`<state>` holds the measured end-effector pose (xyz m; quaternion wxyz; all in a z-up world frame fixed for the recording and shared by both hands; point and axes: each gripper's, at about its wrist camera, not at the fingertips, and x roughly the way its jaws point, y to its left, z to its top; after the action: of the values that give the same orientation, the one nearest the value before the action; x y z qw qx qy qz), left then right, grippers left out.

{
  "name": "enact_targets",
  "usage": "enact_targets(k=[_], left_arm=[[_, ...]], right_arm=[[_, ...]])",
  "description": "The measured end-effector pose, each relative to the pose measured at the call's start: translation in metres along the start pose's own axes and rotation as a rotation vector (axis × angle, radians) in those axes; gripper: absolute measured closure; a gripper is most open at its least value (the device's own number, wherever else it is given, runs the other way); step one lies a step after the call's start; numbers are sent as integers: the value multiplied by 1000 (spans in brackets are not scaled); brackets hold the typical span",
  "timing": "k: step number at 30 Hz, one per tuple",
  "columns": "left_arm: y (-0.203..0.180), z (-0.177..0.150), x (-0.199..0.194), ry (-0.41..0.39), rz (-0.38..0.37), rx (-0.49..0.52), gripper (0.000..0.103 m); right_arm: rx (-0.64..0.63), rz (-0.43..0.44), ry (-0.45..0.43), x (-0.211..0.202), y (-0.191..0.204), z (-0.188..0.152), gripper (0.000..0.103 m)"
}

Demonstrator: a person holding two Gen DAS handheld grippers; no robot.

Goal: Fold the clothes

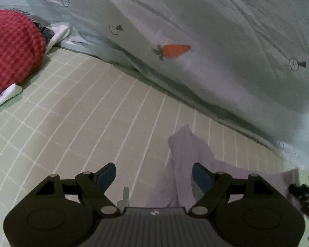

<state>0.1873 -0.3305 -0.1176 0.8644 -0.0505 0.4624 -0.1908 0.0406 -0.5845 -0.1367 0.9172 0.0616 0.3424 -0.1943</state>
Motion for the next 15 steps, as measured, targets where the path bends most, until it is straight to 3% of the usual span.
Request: enact_targets(k=[1, 3, 4, 8, 11, 14, 15], left_arm=[[-1, 2, 2, -6, -1, 3, 23], [-4, 5, 3, -17, -2, 9, 23], [-4, 5, 2, -23, -5, 11, 23], [-3, 5, -5, -43, -17, 10, 23], [1, 4, -8, -50, -14, 3, 23], [3, 1, -7, -40, -13, -3, 23], [4, 0, -5, -30, -13, -3, 23]], right_arm=[[4, 1, 24, 8, 0, 1, 63], [47, -4, 51, 20, -5, 2, 95], [75, 5, 44, 19, -10, 5, 100], [156, 31, -107, -15, -25, 24, 100], [250, -45, -199, -38, -49, 33, 100], [364, -108, -114, -19, -80, 25, 97], [362, -137, -32, -6, -85, 21, 95]])
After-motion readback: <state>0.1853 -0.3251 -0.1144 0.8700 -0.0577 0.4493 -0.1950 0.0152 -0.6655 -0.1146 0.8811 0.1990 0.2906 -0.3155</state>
